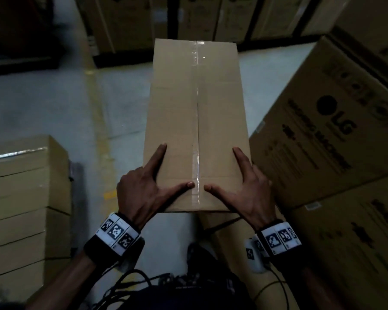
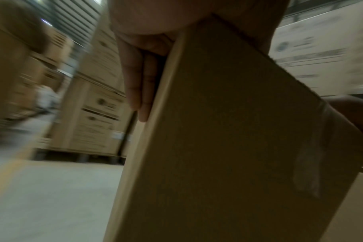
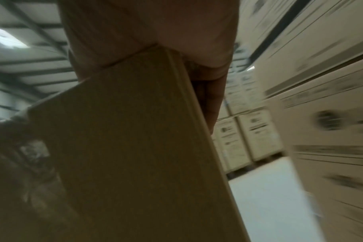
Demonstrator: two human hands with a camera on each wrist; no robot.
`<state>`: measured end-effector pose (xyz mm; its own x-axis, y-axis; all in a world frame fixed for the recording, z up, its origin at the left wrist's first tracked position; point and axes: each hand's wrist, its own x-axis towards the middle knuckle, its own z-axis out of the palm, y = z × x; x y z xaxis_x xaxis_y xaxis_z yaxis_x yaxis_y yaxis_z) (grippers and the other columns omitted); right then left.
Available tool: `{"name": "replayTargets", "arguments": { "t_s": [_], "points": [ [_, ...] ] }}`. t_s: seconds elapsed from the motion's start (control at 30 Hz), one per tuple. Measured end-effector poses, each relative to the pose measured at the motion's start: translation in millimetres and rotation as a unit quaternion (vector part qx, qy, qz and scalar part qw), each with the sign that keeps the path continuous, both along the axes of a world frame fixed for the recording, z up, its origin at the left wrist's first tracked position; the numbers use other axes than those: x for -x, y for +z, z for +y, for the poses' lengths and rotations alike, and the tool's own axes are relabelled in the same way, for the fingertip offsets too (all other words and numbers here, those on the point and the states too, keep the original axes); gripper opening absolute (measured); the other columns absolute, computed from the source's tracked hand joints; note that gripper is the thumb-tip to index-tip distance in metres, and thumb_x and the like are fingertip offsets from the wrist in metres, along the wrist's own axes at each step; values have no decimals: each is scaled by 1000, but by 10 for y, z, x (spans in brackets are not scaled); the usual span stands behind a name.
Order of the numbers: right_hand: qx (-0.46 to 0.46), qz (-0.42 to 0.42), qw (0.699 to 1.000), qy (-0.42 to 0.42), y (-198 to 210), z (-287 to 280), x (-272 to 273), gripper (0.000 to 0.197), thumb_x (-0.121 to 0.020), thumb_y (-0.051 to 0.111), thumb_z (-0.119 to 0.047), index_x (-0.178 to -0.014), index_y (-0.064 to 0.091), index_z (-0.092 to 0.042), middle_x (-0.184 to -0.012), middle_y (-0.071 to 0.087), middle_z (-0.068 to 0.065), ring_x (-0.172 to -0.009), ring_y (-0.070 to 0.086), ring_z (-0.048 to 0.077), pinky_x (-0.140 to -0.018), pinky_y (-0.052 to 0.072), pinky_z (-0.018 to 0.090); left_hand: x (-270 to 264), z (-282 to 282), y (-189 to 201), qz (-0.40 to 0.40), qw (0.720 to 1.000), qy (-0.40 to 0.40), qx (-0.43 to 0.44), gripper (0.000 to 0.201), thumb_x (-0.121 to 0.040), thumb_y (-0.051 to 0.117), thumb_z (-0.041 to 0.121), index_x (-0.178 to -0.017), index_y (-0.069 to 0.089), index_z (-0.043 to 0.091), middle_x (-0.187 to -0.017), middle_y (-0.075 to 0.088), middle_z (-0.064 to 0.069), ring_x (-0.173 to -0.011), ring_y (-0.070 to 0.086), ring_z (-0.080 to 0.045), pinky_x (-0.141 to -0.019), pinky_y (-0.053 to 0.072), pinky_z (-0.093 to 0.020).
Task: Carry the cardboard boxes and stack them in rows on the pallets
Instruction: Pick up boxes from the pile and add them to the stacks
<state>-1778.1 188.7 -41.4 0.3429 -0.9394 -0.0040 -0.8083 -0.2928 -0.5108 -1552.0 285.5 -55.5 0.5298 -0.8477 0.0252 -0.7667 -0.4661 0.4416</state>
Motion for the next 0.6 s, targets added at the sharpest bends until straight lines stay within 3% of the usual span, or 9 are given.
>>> {"name": "replayTargets", "arguments": {
  "t_s": [0.2, 0.4, 0.53, 0.6],
  "points": [
    [20, 3, 996, 92, -30, -1206, -1177, 118, -59, 55, -101, -158, 16, -49, -128, 62, 7, -115, 62, 28, -97, 52, 42, -1003, -807, 5, 21, 997, 78, 8, 119, -52, 43, 109, -154, 11, 59, -93, 75, -6, -81, 72, -29, -75, 60, -41],
    [48, 2, 987, 153, 3, -2618, -2358, 121, -54, 43, -107, -157, 19, -48, -117, 64, 6, -105, 65, 29, -90, 54, 41, -1963, -1956, 136, -27, 990, 141, 7, 120, -56, 39, 109, -158, 17, 51, -79, 72, -7, -73, 69, -25, -74, 59, -36],
    [62, -1, 976, 210, 192, -3530, -3219, 119, -58, 48, -105, -157, 23, -44, -119, 66, 7, -105, 66, 31, -89, 53, 41, -2653, -2678, 228, -16, 980, 198, 6, 122, -53, 34, 111, -158, 14, 52, -98, 76, -11, -85, 71, -29, -81, 59, -39],
    [75, -4, 967, 243, 242, -3856, -3639, 119, -59, 50, -103, -157, 25, -42, -121, 66, 9, -105, 67, 32, -89, 54, 42, -2978, -2902, 222, -16, 974, 224, 25, 123, -52, 36, 111, -158, 14, 52, -100, 76, -12, -86, 72, -30, -82, 60, -42]
  ]
}}
